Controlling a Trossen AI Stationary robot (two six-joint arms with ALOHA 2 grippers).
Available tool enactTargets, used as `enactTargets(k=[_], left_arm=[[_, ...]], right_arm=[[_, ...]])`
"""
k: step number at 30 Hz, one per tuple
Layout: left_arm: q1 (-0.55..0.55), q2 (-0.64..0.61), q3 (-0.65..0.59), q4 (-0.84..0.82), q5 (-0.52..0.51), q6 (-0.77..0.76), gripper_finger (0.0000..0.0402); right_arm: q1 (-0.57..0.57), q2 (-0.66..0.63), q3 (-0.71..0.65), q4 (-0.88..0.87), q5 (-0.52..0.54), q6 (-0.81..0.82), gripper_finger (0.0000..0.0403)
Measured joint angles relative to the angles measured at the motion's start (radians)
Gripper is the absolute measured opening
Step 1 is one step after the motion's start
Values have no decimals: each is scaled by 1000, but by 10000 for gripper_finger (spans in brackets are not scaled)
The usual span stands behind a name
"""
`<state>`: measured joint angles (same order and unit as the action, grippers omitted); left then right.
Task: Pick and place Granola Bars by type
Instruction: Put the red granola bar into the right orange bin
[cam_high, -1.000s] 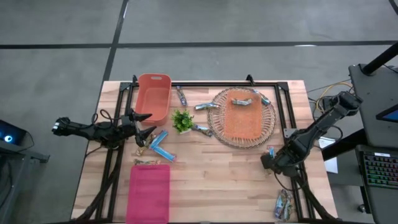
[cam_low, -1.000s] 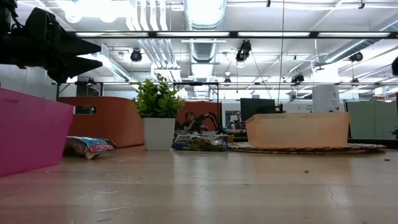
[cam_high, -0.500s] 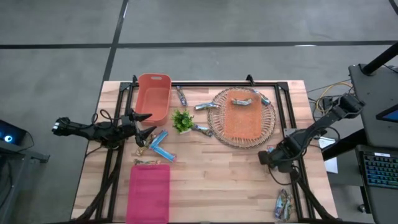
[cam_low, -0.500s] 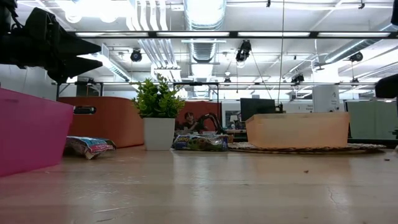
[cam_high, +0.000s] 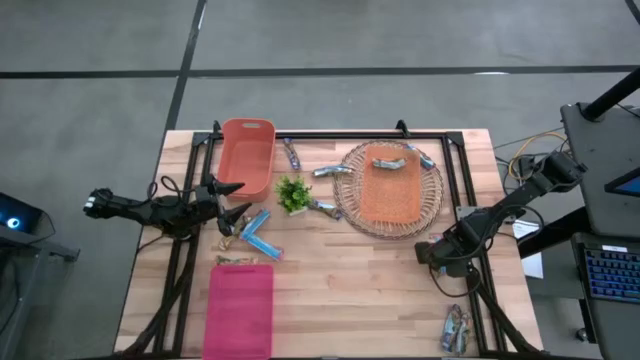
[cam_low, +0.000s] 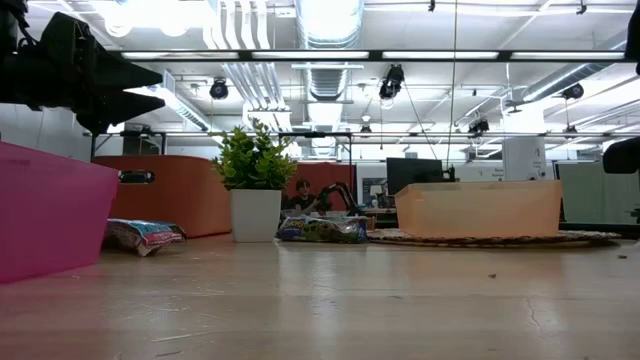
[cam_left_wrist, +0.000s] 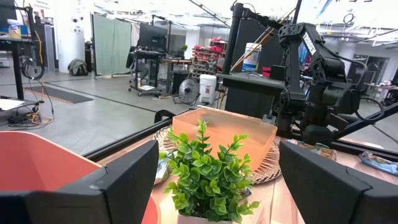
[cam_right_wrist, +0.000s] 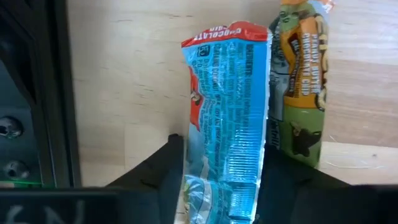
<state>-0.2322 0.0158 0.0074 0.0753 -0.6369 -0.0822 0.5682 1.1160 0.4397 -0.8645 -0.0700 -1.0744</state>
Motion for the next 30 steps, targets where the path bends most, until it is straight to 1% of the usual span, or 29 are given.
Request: enactTargets(k=[8,13,21,26,30], left_arm=[[0,0,0,0,0,0,312],[0,0,0,0,0,0,312],[0,0,0,0,0,0,312],[0,0,0,0,0,0,312],[0,0,0,0,0,0,312]], right_arm=[[1,0,10,-13,11,22,53],[1,-1,41,-59,47,96,17],[1,-2,103,-151,57,176,17],[1,-2,189,-255,91,215,17],[1,-2,270,-325,92,300,17]])
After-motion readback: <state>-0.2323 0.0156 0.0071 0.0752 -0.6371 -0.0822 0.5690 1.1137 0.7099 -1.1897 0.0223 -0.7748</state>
